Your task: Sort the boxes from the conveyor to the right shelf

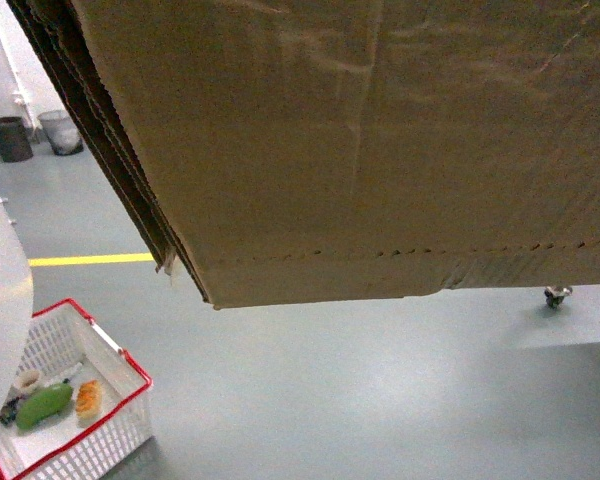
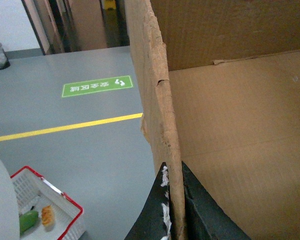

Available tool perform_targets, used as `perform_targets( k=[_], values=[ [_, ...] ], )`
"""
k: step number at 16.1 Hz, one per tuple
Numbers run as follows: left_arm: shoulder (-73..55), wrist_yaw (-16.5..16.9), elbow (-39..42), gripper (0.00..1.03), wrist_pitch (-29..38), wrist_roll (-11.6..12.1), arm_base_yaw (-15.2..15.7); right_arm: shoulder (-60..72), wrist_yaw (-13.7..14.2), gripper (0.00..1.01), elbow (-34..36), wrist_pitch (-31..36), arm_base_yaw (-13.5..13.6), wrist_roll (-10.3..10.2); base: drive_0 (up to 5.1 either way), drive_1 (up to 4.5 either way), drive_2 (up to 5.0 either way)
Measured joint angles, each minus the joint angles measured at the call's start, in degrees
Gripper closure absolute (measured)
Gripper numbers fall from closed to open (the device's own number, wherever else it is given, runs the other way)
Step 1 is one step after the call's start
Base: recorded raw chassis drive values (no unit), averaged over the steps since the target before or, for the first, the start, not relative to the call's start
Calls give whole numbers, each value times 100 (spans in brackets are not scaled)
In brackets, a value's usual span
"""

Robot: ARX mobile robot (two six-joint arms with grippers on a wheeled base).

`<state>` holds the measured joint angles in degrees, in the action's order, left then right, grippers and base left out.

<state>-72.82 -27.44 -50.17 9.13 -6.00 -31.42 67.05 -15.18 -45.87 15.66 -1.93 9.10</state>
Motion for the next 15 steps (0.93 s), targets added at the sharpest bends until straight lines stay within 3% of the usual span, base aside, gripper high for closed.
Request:
perform_targets(
  k=[15],
  values=[
    [0,2,0,101,0,0,0,0,-2,99,0,0,0,2,-131,-131,-131]
  ],
)
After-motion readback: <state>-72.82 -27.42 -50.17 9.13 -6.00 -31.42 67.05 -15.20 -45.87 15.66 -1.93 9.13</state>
